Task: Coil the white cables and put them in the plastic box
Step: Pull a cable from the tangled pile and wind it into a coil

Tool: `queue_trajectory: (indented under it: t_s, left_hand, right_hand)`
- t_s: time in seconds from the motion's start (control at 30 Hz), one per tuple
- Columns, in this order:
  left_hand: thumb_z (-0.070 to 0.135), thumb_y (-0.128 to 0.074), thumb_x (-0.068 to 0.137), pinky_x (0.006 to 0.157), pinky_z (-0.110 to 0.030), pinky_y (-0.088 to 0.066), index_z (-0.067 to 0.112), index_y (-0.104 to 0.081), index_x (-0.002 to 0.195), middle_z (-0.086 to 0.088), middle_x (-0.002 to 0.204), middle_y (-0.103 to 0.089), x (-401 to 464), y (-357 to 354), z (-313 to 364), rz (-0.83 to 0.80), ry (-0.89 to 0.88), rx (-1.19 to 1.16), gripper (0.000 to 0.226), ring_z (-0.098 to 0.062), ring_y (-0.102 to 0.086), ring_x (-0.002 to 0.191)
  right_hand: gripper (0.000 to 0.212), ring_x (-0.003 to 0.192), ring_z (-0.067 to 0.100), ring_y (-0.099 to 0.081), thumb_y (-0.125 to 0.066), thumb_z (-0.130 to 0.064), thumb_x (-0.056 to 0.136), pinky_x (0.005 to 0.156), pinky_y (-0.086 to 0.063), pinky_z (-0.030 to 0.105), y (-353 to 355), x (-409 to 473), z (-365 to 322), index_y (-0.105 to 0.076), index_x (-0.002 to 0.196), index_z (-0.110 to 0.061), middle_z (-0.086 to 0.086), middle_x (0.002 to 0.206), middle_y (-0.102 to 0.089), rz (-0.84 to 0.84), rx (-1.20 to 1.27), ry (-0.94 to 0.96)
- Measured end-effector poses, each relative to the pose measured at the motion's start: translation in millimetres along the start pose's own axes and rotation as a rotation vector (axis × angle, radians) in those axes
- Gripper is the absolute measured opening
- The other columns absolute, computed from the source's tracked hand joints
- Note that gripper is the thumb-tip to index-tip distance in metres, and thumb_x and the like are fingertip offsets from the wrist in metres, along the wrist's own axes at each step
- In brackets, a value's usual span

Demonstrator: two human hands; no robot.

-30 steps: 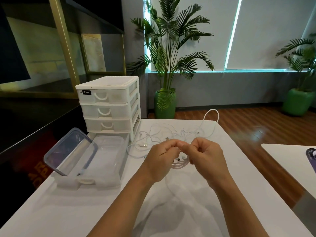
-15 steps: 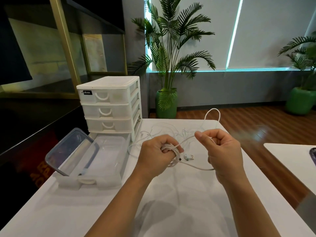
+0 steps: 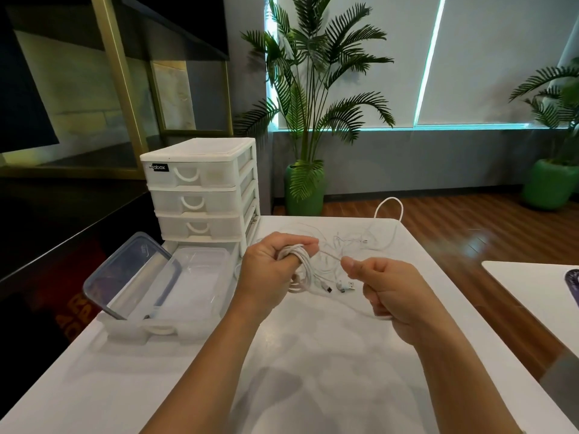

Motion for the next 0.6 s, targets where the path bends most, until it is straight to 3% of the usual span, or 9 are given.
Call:
queue_trajectory:
  t_s: [0.1,0.2,0.33,0.4,0.5,0.6]
  left_hand:
    - [-0.001,-0.061,0.082,0.078,-0.02,-0.052,0.036,-0.068,0.07,0.017,0.087,-0.064,1,10,3,0.081,-0.077,0.23,0.04,-0.011,-0.064,0.09]
    - [0.006,-0.063,0.084,0.07,-0.005,-0.047,0.037,-0.066,0.072,0.02,0.084,-0.066,1,17,2,0.135,-0.039,0.266,0.033,0.0,-0.061,0.085]
    - [0.006,-0.059,0.087,0.072,-0.018,-0.048,0.031,-0.065,0.07,0.013,0.087,-0.069,4,16,-5,0.141,0.054,0.152,0.031,-0.005,-0.061,0.088]
    - [0.006,-0.058,0.088,0.073,-0.025,-0.051,0.027,-0.065,0.07,0.012,0.087,-0.068,4,16,-7,0.144,0.104,0.087,0.028,-0.007,-0.061,0.088]
    - [0.006,-0.057,0.088,0.068,-0.022,-0.049,0.025,-0.065,0.071,0.011,0.084,-0.067,4,16,-10,0.155,0.123,0.08,0.027,-0.007,-0.061,0.085]
    - [0.008,-0.057,0.088,0.06,-0.017,-0.045,0.023,-0.065,0.073,0.009,0.08,-0.066,0,5,-12,0.14,0.135,0.148,0.023,-0.01,-0.061,0.08]
  right_hand:
    - [0.031,0.036,0.008,-0.024,-0.07,-0.033,0.066,0.042,-0.026,0.021,-3,-2,5,-0.055,0.07,-0.006,-0.003,0.037,-0.03,-0.106,0.138,-0.111]
    - [0.019,0.035,0.009,-0.028,-0.06,-0.024,0.086,0.039,-0.032,0.021,-2,2,7,-0.06,0.083,-0.005,-0.004,0.035,-0.029,-0.07,0.294,-0.121]
    - [0.02,0.036,0.008,-0.022,-0.06,-0.026,0.088,0.036,-0.022,0.019,1,9,11,-0.063,0.085,-0.007,-0.001,0.047,-0.031,0.044,0.173,-0.056]
    - [0.019,0.04,0.009,-0.029,-0.061,-0.027,0.088,0.04,-0.027,0.021,1,10,11,-0.065,0.086,-0.008,0.0,0.055,-0.043,0.087,0.069,-0.019]
    - [0.015,0.069,0.011,-0.053,-0.063,-0.033,0.086,0.061,-0.043,0.024,-4,8,6,-0.061,0.096,-0.021,-0.002,0.09,-0.061,0.139,-0.135,0.082]
    - [0.021,0.099,0.007,-0.049,-0.066,-0.044,0.079,0.085,-0.044,0.029,-14,-1,-9,-0.052,0.093,-0.039,-0.017,0.103,-0.054,0.214,-0.387,0.323]
Point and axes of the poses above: each hand's wrist, its own x-axis towards the middle knuckle, its own y-axis out of the back of the hand, z = x × y, the point moved 6 cm from there along x, towards the middle knuckle
